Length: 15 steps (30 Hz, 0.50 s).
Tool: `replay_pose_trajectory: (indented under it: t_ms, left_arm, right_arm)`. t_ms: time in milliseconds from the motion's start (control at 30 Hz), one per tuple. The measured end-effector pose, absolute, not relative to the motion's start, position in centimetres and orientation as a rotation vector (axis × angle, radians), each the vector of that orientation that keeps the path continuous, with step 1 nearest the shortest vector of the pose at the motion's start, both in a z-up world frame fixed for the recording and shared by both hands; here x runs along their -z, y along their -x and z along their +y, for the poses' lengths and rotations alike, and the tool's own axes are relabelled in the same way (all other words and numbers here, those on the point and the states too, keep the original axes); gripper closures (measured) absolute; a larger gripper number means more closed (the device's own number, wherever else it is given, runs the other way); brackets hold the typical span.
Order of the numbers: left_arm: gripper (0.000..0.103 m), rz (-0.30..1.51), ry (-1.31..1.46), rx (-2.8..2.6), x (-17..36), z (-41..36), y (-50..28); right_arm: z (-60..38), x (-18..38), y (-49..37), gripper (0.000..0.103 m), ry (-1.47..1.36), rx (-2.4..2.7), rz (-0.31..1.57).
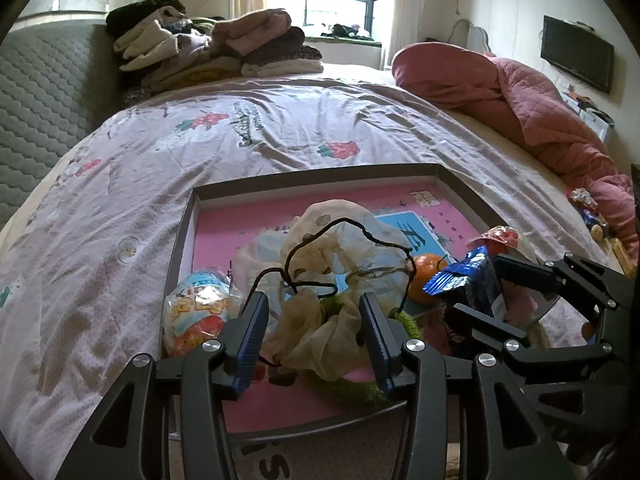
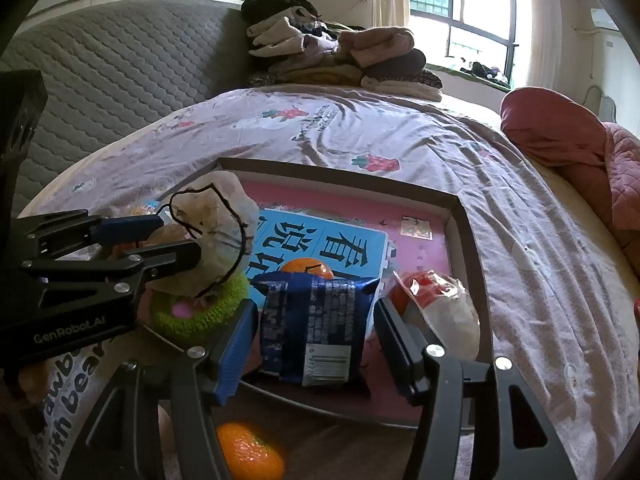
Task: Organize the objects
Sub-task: 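Lower the mesh bag into the tray and open the left tool while the right tool lowers the blue packet, then open the right tool to release the blue packet in the tray while the left tool withdraws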
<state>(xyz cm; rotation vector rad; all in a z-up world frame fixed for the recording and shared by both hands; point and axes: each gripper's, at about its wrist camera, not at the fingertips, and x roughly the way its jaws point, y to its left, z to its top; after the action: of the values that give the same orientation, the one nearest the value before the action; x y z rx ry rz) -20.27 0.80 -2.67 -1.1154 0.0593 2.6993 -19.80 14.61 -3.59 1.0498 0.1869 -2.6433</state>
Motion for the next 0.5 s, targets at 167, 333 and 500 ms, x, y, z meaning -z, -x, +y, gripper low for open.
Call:
replay_pose_trajectory:
  t_ms: [167, 333, 500]
  left_arm:
    - [0.054, 0.055, 1.109, -2.708, 2.4, 0.7, 20.2]
    - [0.054, 0.036, 1.093, -2.720, 1.7, 0.3, 20.1]
    - [0.046, 0.017, 1.079, -2.726, 0.9, 0.0, 19.9]
  right_arm:
    - [14.7, 3.3, 19.8, 0.043, -1.042, 2.650, 0.184]
    - [14.8, 2.9, 19.6, 0.043, -1.026, 2.657, 0.180]
    - [14.8, 2.3, 19.4, 0.043, -0.996, 2.663, 0.174]
